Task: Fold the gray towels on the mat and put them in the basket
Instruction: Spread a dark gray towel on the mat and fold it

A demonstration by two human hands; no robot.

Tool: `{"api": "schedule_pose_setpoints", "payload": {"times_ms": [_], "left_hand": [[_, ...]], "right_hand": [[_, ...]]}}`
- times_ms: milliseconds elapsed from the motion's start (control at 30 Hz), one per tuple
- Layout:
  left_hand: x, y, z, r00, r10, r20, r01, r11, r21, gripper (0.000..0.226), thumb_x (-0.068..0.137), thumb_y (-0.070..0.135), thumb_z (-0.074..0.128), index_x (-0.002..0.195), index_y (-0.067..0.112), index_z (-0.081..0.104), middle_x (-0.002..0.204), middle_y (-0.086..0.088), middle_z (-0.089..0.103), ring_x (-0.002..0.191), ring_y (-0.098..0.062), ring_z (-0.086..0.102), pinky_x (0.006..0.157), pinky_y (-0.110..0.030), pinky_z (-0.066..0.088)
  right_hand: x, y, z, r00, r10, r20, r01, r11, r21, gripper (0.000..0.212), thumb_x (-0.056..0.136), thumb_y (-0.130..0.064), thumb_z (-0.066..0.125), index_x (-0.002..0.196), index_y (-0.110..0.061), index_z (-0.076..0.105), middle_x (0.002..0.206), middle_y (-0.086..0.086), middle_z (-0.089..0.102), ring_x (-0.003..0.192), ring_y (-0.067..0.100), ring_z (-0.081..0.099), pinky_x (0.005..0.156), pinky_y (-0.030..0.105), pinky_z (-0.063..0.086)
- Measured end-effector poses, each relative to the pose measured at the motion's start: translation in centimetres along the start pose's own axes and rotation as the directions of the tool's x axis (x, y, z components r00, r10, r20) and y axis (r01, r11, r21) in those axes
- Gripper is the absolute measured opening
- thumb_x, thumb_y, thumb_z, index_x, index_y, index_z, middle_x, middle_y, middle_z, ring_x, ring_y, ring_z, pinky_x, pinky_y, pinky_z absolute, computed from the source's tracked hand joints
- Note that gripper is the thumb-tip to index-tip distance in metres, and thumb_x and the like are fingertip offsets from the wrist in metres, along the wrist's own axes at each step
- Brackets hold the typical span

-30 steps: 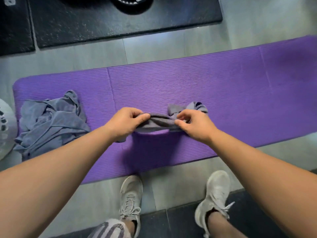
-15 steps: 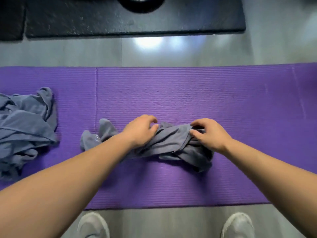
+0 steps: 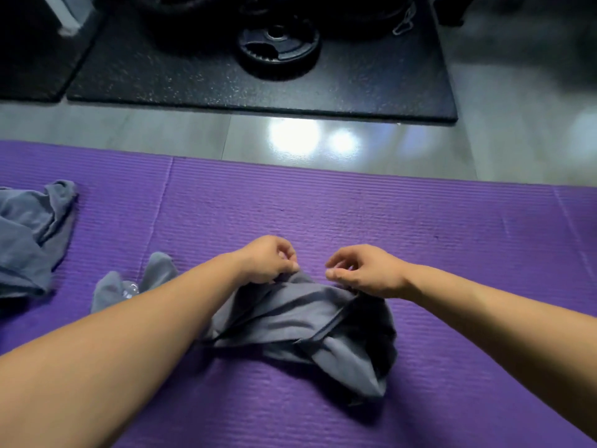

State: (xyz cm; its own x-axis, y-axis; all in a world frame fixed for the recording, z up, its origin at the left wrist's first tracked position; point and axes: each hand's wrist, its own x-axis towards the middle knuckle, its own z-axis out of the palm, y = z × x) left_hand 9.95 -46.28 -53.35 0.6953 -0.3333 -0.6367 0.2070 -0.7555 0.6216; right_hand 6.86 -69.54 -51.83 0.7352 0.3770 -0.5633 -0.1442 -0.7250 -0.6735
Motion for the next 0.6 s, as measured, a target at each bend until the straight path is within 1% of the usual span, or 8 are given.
{"api": "schedule_pose_setpoints", "payload": {"times_ms": [67, 100, 167, 233, 333, 467, 533, 600], "left_hand": [[0.1, 1.5, -0.2, 0.998, 0.031, -0.057, -0.041, 0.985, -0.169, 0.019, 0.096, 0.01, 0.065, 0.079, 0.016, 0.063, 0.073, -0.005, 0.065, 0.066, -0.016, 0.056, 0.061, -0.025, 0.047], [0.2, 2.5, -0.3, 0.997, 0.045, -0.064, -0.055, 0.983, -0.177, 0.016, 0.096, 0.011, 0.064, 0.08, 0.014, 0.064, 0.077, -0.006, 0.068, 0.071, -0.018, 0.059, 0.065, -0.027, 0.051], [0.7, 4.0, -0.5, 0.998, 0.037, -0.045, -0.036, 0.999, 0.025, 0.008, 0.093, 0.017, 0.069, 0.087, 0.012, 0.069, 0.082, -0.005, 0.071, 0.076, -0.018, 0.062, 0.074, -0.03, 0.052], [1.1, 4.4, -0.2, 0.999, -0.03, -0.034, 0.039, 0.954, 0.298, 0.017, 0.089, 0.026, 0.074, 0.096, 0.011, 0.071, 0.09, -0.006, 0.072, 0.082, -0.021, 0.064, 0.077, -0.031, 0.053], [1.3, 3.3, 0.8, 0.992, -0.123, -0.03, 0.125, 0.9, 0.418, 0.027, 0.088, 0.036, 0.073, 0.095, 0.01, 0.075, 0.093, -0.009, 0.076, 0.091, -0.027, 0.071, 0.083, -0.036, 0.058], [0.8, 2.3, 1.4, 0.991, -0.134, -0.012, 0.132, 0.949, 0.285, 0.022, 0.086, 0.034, 0.078, 0.087, 0.012, 0.077, 0.083, -0.005, 0.075, 0.076, -0.02, 0.066, 0.077, -0.033, 0.055], [0.3, 2.6, 1.7, 0.997, -0.047, -0.053, 0.049, 0.998, 0.039, 0.009, 0.086, 0.021, 0.08, 0.083, 0.013, 0.075, 0.075, -0.002, 0.07, 0.069, -0.016, 0.06, 0.07, -0.031, 0.052], [-0.4, 3.6, 2.0, 0.991, 0.068, -0.114, -0.096, 0.959, -0.268, 0.008, 0.087, 0.005, 0.077, 0.086, 0.011, 0.072, 0.076, -0.002, 0.068, 0.07, -0.013, 0.059, 0.071, -0.029, 0.051]], "right_hand": [[-0.7, -0.1, -0.4, 0.997, -0.023, -0.071, 0.027, 0.998, 0.059, 0.029, 0.094, -0.038, 0.069, 0.12, -0.025, 0.067, 0.097, -0.008, 0.071, 0.082, 0.001, 0.062, 0.076, 0.011, 0.046], [-1.1, -0.1, -0.5, 0.993, -0.034, -0.109, 0.045, 0.994, 0.096, 0.03, 0.093, -0.038, 0.069, 0.12, -0.026, 0.067, 0.099, -0.008, 0.072, 0.085, 0.001, 0.063, 0.078, 0.011, 0.047], [-1.7, 0.1, -0.4, 0.989, -0.021, -0.146, 0.05, 0.979, 0.195, 0.025, 0.093, -0.037, 0.07, 0.116, -0.026, 0.069, 0.099, -0.006, 0.075, 0.083, 0.002, 0.063, 0.081, 0.02, 0.049], [-2.0, 0.6, 0.5, 0.99, 0.018, -0.143, 0.02, 0.967, 0.256, 0.023, 0.094, -0.034, 0.07, 0.114, -0.023, 0.07, 0.099, -0.006, 0.076, 0.08, 0.001, 0.063, 0.081, 0.024, 0.051], [-1.9, 1.6, 2.2, 0.991, 0.047, -0.125, -0.019, 0.975, 0.22, 0.021, 0.094, -0.034, 0.068, 0.112, -0.023, 0.07, 0.102, -0.005, 0.075, 0.091, 0.007, 0.068, 0.09, 0.028, 0.053], [-1.7, 2.5, 3.2, 0.989, 0.029, -0.143, 0.003, 0.976, 0.218, 0.011, 0.094, -0.036, 0.068, 0.102, -0.028, 0.07, 0.098, -0.007, 0.075, 0.093, 0.009, 0.07, 0.094, 0.032, 0.054], [-1.7, 2.5, 3.0, 0.987, 0.024, -0.157, 0.015, 0.97, 0.243, 0.023, 0.094, -0.036, 0.069, 0.113, -0.023, 0.07, 0.104, -0.006, 0.074, 0.095, 0.007, 0.068, 0.095, 0.03, 0.052], [-2.0, 2.3, 2.3, 0.977, 0.027, -0.212, 0.03, 0.965, 0.26, 0.04, 0.092, -0.039, 0.071, 0.127, -0.02, 0.065, 0.117, -0.004, 0.07, 0.108, 0.008, 0.065, 0.1, 0.029, 0.049]]}}
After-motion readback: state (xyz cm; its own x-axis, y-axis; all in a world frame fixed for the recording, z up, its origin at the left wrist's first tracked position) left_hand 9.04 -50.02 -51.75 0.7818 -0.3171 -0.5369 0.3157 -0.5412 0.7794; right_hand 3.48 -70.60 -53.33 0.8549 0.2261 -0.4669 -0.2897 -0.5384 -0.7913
